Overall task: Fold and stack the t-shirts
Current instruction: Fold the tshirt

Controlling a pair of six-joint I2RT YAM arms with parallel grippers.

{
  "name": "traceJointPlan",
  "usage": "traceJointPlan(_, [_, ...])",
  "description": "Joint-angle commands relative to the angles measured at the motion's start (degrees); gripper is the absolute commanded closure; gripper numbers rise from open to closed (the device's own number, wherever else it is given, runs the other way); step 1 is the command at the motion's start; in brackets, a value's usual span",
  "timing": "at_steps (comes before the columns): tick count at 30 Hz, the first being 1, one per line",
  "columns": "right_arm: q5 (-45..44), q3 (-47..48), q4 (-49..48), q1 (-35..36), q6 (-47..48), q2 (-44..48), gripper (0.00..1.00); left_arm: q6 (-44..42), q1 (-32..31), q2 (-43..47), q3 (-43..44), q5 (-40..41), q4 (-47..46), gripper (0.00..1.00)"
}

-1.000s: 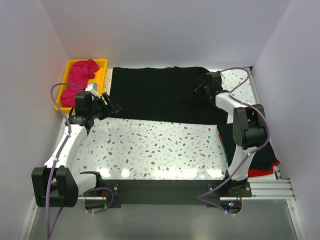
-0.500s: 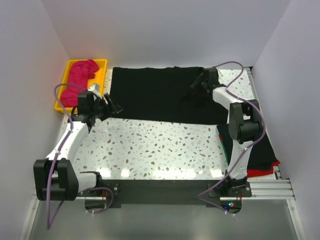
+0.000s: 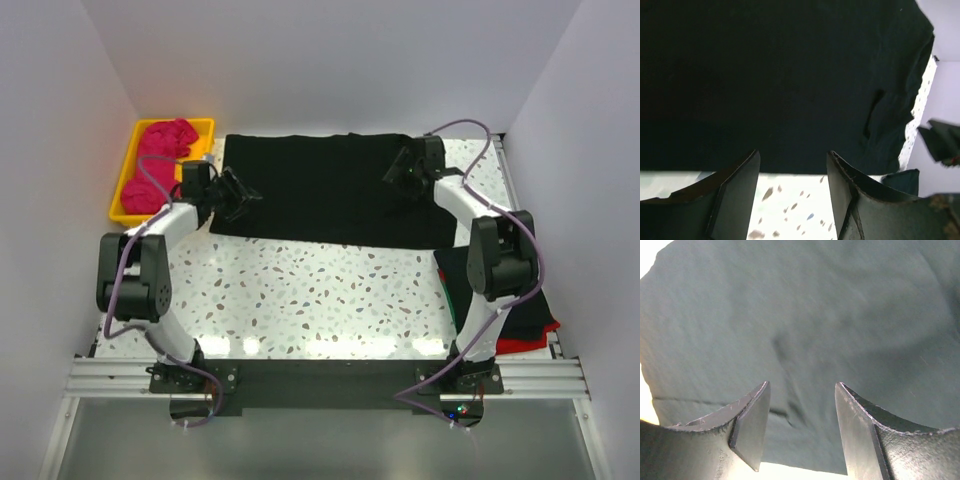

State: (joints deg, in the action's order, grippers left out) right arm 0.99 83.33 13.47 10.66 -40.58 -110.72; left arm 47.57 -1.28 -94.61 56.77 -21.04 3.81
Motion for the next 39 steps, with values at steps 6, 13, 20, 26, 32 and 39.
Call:
traceJointPlan(6, [0.50, -13.70, -0.73, -3.09, -0.73, 8.06, 0.43, 2.70, -4.17, -16.20, 14.77, -0.32, -7.86, 0.44])
traceJointPlan(13, [0.06, -18.99, -2.14, -3.71, -2.84, 8.32, 0.42, 4.63, -4.17, -17.72, 7.66, 5.46, -9.18, 0.46])
traceJointPlan(20, [-0.82, -22.77, -1.52, -5.12, -4.69, 7.62, 0.41, 10.42, -4.70, -10.78, -4.81, 16.98, -6.54, 0.46])
traceJointPlan(26, [-2.66, -25.31, 1.55, -5.29, -3.63, 8.84, 0.39, 12.11, -4.78, -6.47, -10.97, 20.86, -4.34, 0.46])
traceJointPlan(32, [-4.24, -32.77, 2.26, -5.38, -4.51, 13.68, 0.37, 12.02, -4.96, -1.64, -16.33, 20.86, -5.30, 0.46])
traceJointPlan(39, [-2.41, -43.94, 1.38, -5.65, -6.79, 23.34, 0.36, 11.23, -5.31, 4.07, -22.66, 20.25, -6.45, 0.46])
